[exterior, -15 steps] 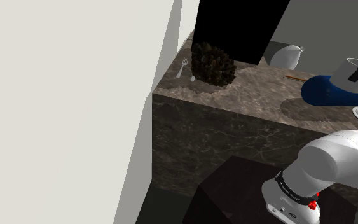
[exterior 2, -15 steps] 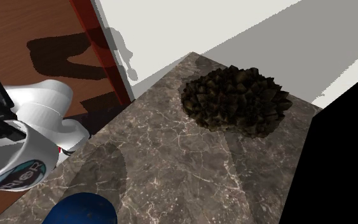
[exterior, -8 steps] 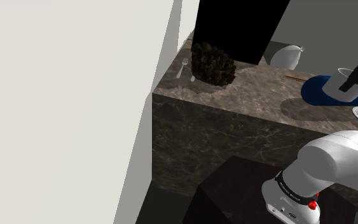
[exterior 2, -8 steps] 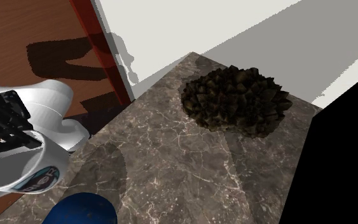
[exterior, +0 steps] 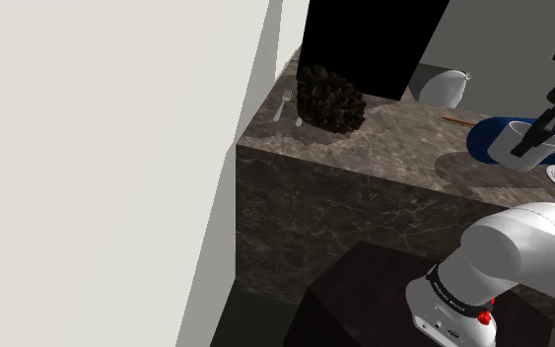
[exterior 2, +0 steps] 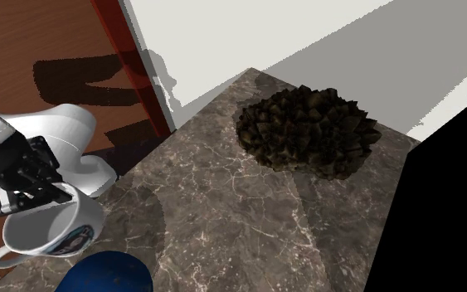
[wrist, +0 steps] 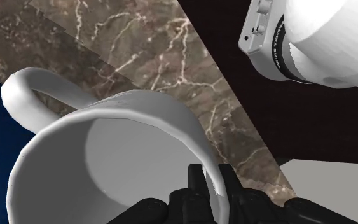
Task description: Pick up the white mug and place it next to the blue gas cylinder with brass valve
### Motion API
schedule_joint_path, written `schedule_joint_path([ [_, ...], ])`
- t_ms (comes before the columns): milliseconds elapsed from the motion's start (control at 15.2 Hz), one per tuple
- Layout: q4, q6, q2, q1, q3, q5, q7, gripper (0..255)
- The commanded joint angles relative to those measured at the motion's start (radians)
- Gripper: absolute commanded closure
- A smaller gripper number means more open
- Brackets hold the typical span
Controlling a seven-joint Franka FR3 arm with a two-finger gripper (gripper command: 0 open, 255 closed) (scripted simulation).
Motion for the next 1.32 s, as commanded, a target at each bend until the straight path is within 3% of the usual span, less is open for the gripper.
schedule_joint_path([
  [0,-0.032,0.012,-0.02,-0.006,-0.007,-0.008,0.0,255],
  [792,-0.218,0.1,-0.116,-0.045,-0.069,-0.069,0.001,255],
  [1254,-0.218,0.1,-0.116,-0.045,-0.069,-0.069,0.001,255],
])
